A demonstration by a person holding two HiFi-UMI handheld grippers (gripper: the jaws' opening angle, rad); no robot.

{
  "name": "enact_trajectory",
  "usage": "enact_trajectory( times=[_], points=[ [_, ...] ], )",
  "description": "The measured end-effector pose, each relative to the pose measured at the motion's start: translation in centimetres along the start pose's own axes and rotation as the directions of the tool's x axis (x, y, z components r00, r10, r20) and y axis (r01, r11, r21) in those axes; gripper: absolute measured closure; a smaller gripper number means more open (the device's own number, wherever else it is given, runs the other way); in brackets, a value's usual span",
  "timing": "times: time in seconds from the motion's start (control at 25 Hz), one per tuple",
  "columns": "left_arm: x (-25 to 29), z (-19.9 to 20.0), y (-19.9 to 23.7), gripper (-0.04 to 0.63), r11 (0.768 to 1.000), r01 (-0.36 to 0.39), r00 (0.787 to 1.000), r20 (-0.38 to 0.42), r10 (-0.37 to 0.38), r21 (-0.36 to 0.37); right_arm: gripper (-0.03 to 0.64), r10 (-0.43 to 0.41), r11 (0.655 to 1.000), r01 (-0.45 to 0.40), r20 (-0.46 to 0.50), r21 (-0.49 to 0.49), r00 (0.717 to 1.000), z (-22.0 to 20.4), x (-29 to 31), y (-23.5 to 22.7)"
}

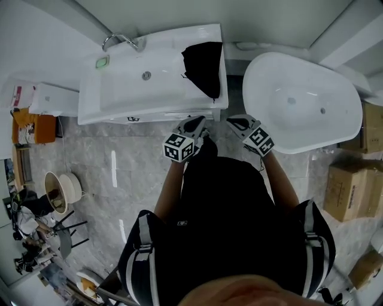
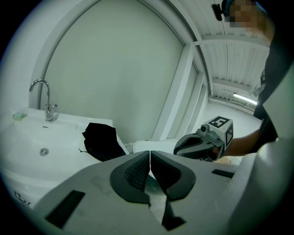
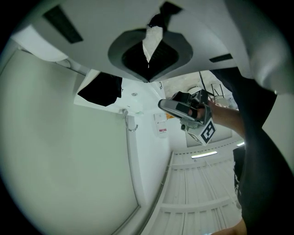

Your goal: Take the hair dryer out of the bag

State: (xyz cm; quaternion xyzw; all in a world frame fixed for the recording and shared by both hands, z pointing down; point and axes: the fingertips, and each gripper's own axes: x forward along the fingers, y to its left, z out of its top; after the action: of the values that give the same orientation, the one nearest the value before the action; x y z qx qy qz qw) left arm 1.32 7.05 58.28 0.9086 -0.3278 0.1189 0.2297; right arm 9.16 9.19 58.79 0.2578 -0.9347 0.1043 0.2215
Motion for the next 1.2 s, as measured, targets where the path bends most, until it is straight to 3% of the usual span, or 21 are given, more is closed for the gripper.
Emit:
enact_trajectory(
  times=[0.48,1.2],
  points=[
    [2.3,0.8,3.2,0.577,0.999,0.049,0.998,-0.023,-0.050,-0.022,0.558,-0.041,0.999,0.042,-0.034,0.025,0.999,0.5,2.2,-3.0],
    [3.3,3.1,11.2,0.577,0.996,0.075,0.996,-0.042,-0.076,-0.042,0.558,-0.035,0.999,0.035,-0.093,0.006,0.995,2.9,9.8,-7.0]
  ],
)
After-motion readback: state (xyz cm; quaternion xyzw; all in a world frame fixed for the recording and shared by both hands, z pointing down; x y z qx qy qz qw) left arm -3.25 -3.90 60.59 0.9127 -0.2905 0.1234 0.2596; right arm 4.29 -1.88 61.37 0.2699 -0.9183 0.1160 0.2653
